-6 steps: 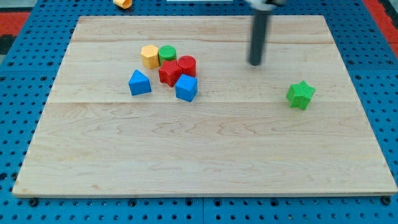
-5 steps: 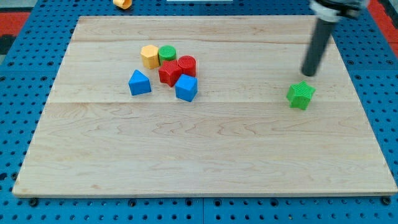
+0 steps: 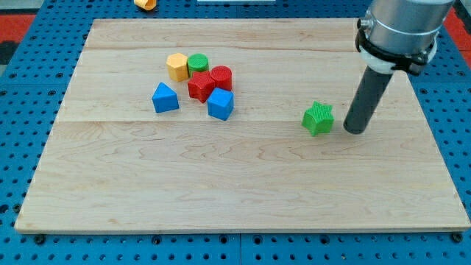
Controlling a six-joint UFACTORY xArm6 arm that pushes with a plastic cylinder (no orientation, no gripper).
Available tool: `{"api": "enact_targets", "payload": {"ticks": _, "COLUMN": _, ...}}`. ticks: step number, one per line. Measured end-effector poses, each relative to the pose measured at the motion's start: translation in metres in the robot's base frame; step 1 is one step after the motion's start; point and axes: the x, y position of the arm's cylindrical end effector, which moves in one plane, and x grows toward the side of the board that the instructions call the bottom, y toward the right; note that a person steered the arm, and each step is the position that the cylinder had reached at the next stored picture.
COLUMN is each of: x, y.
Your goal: Push the green star into the red star
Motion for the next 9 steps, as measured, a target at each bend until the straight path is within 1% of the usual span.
{"api": "enact_targets", "payload": {"ticks": 2, "x": -0.02, "y": -0.158}}
{"api": "enact_targets", "payload": {"ticks": 3, "x": 0.016, "y": -0.118}}
{"api": "enact_targets", "payload": {"ticks": 4, "x": 0.019, "y": -0.157}}
{"api": "enact_targets", "payload": {"ticks": 5, "x": 0.016, "y": -0.209}}
{"api": "enact_targets", "payload": {"ticks": 6, "x": 0.008, "y": -0.228}}
{"api": "enact_targets", "payload": {"ticks": 7, "x": 0.008, "y": -0.217}}
{"api": "enact_targets", "payload": {"ticks": 8, "x": 0.008, "y": -0.178}}
{"api": "enact_targets", "payload": {"ticks": 9, "x": -0.005, "y": -0.158}}
